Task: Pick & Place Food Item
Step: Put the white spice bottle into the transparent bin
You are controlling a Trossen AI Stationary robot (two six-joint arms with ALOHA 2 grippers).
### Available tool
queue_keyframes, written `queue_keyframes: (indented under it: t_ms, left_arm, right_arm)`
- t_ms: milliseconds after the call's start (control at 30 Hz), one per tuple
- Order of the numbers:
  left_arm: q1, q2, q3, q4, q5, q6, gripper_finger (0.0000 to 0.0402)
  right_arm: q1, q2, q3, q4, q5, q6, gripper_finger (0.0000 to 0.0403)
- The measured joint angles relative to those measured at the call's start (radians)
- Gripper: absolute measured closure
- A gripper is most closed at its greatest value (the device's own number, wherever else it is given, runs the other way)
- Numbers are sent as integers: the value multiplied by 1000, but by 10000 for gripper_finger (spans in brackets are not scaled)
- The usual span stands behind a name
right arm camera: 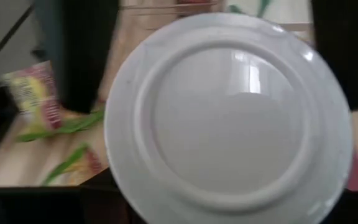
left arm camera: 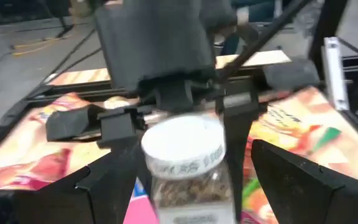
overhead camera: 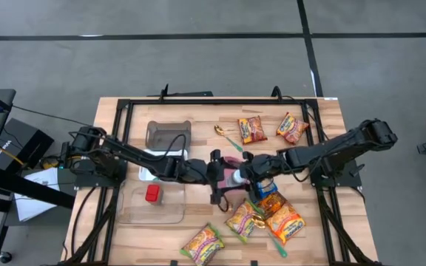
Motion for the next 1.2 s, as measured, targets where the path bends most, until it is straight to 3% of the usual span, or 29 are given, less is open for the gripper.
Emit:
queue_keyframes:
  t_ms: [200, 433, 867, 1200]
  left_arm:
    - [-51, 0, 0, 22, -6, -25, 98]
    - [-84, 0, 0, 20, -81, -48, 98]
    - [-85, 0, 0, -30, -108, -48, 98]
    - [-88, -2, 0, -68, -124, -67, 99]
  right_arm:
    - [81, 0, 45, -87, 42, 37, 209]
    - [109, 5, 72, -145, 140, 70, 209]
    - [109, 158, 200, -189, 132, 25, 209]
    - [114, 183, 234, -197, 112, 11, 209]
